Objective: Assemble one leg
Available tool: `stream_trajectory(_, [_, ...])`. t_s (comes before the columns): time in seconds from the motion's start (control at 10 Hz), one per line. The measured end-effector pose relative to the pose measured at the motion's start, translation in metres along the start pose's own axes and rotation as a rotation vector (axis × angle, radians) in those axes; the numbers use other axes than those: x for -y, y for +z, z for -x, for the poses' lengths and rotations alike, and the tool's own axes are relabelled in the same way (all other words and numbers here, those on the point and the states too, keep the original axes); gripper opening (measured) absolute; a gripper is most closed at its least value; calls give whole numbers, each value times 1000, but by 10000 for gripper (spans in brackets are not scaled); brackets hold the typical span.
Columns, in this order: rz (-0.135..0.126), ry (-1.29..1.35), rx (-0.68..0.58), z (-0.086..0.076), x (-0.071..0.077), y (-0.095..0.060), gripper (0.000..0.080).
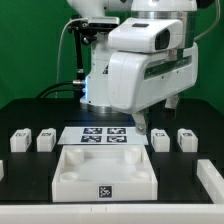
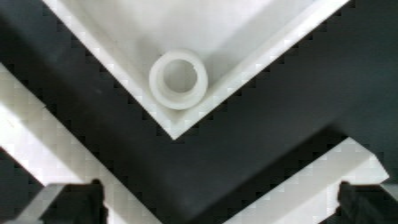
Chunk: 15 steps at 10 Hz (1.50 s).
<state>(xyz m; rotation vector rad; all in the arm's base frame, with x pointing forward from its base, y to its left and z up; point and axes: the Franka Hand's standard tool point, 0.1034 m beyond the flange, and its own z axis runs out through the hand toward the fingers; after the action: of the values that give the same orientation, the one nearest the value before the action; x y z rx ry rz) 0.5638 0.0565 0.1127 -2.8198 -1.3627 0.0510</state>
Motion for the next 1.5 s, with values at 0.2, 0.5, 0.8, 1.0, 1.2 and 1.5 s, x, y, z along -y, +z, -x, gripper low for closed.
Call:
stream_trajectory(0.2, [0,0,0,0,0,0,650])
stream_trajectory(0.5, [-1,0,1,0,0,1,650])
stream_trajectory(0.8, [-2,-39,1,0,0,1,650])
stream_trajectory(1.0, [6,-96,-9,12,18,14,650])
stream_trajectory(1.2, [14,-400,-13,58,54,34,650])
stream_trajectory(1.5, [22,-797,-29,140,67,74,650])
